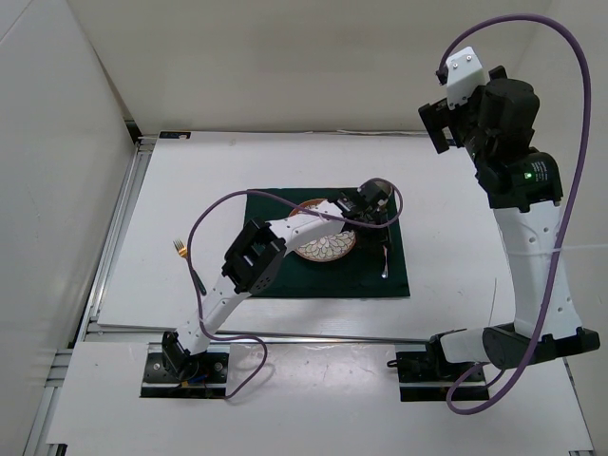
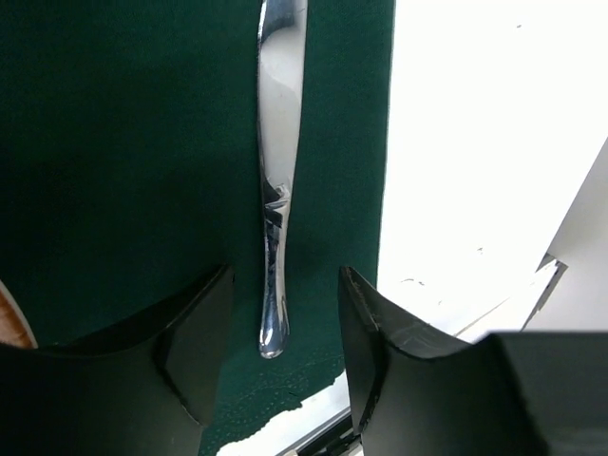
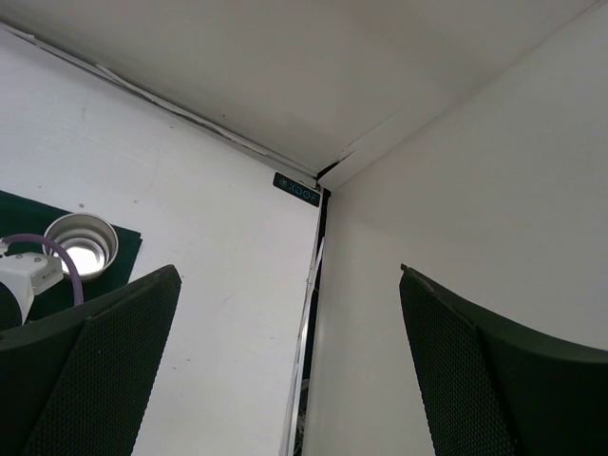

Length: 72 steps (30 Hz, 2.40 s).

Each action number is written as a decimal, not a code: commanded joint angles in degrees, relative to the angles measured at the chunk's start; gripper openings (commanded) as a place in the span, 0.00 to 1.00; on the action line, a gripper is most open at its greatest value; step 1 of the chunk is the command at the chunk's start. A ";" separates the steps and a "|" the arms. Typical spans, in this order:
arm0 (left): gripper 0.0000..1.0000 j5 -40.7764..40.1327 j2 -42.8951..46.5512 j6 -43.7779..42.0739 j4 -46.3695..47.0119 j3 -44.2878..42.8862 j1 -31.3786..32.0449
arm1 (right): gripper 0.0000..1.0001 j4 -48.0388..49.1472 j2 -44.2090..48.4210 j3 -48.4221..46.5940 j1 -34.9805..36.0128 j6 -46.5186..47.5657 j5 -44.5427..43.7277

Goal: Set the dinner table for one person

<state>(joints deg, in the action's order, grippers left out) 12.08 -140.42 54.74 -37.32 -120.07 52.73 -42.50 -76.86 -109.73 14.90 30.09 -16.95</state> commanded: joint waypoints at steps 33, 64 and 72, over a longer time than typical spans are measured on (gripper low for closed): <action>0.64 -9.54 54.30 -41.38 -25.78 51.42 -64.42 | 1.00 -3.64 -6.72 4.80 -2.07 0.05 3.77; 0.10 -9.45 35.29 -39.97 -22.71 42.92 -60.38 | 1.00 -7.32 -14.02 -1.66 3.91 0.97 4.02; 0.10 -2.23 41.28 -41.92 -21.57 30.25 -47.48 | 1.00 -14.62 -14.01 14.19 -1.79 -5.30 10.89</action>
<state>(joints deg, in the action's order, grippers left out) 5.67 -103.50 13.58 -58.81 -87.26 -0.38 -54.50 -90.94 -97.30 14.24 27.40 -7.57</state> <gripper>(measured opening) 0.206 0.995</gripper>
